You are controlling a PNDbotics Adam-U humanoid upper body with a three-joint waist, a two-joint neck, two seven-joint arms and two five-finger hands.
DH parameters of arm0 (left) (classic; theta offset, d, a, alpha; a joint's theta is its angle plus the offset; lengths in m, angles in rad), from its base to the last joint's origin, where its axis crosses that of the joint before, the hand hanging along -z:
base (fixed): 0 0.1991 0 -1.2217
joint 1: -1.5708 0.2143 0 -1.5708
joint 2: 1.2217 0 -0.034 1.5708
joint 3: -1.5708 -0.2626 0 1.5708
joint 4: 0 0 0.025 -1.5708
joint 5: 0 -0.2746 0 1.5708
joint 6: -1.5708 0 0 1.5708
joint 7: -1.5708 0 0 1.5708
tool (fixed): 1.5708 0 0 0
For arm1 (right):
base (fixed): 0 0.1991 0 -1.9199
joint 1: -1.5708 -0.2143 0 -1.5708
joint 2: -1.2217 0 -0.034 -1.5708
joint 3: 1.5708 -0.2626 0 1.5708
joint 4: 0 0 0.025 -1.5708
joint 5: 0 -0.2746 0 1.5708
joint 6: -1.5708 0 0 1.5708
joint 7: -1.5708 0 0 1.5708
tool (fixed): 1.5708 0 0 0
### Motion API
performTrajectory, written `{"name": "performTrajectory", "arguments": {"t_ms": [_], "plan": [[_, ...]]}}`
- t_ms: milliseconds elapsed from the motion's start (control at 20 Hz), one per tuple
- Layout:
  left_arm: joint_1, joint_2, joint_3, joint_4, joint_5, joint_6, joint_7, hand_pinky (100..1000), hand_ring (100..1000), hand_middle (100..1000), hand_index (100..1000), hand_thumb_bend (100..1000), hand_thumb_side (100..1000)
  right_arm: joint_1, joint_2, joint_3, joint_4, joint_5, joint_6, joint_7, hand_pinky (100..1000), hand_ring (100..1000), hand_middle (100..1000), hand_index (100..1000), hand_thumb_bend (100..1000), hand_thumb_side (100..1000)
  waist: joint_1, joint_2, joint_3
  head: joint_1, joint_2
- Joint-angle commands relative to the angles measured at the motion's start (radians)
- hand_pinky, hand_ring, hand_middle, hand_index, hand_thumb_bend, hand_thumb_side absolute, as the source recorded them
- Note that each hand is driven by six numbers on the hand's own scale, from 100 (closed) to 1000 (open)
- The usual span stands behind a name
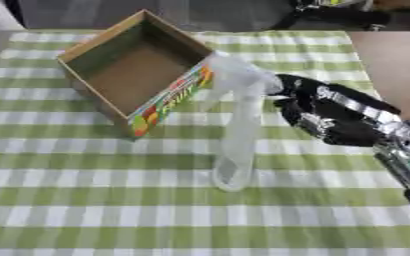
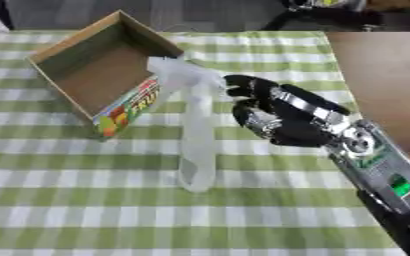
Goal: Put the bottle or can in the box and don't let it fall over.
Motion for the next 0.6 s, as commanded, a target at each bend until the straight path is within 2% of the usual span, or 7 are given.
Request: {"name": "performTrajectory", "arguments": {"t_ms": [50,600], "plan": [[-0.005,0.016,0.004,-0.01,-0.007,-0.002,-0.005,925,846,941,856,121,853,-0.016,-0.012,0.001,-0.023,0.004,0.0,0.011,955,1000,1000,1000,100,624,0.001,-0.013,0.002,0.001,-0.011],[-0.007,0.017,0.003,-0.011,-0.007,-0.002,-0.007,925,845,941,856,119,850,-0.051,-0.009,0.02,-0.023,-0.002,0.007,0.033,956,1000,1000,1000,100,621,0.001,-0.012,0.007,-0.002,-0.01]]}}
